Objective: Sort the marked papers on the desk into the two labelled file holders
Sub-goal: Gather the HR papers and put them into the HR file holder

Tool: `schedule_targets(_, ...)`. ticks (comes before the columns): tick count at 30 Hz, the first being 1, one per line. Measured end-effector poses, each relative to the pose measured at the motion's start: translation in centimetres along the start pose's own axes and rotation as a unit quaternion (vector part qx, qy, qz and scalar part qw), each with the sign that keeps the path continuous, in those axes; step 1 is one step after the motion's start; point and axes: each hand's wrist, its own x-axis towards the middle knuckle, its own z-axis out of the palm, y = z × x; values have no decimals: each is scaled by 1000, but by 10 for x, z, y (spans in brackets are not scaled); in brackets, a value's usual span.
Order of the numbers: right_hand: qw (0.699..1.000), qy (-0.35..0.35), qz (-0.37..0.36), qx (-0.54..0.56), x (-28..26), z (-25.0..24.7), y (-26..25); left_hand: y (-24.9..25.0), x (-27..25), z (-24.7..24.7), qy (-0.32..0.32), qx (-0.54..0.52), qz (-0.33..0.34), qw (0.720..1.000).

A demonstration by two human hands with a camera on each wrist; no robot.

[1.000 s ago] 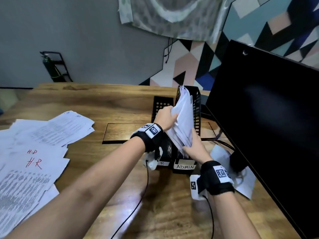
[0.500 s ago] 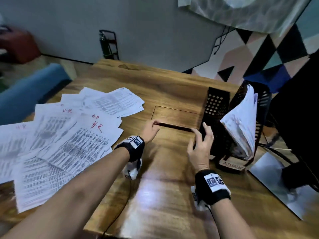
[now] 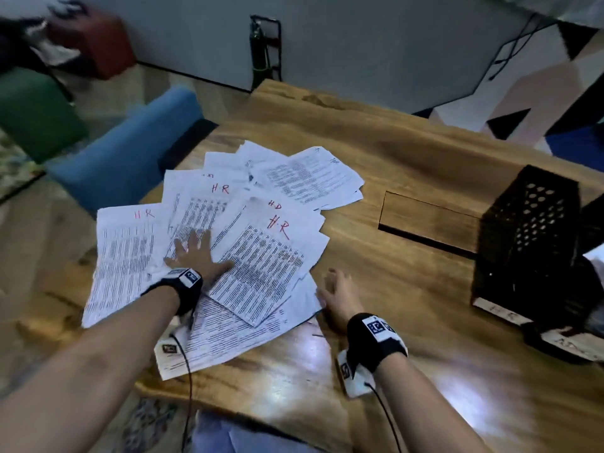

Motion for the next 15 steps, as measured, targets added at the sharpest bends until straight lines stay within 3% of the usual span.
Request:
schedule_targets(4, 991, 60, 64, 105, 18, 19, -10, 7, -6, 21, -65, -6, 43, 997)
schedule_targets(7, 957, 99, 126, 242, 29, 22, -13, 32, -13, 36, -75, 29, 79, 994)
schedule_targets(10, 928, 149, 203, 275, 37, 12, -9, 56, -20, 48, -82, 64, 119, 987)
schedule_targets(13, 902, 225, 220, 296, 36, -4, 5, 77, -22, 45, -40, 9, 168, 985)
schedule_targets(15, 888, 233, 215, 332, 34, -11, 19, 90, -24, 38, -24, -103, 193, 975)
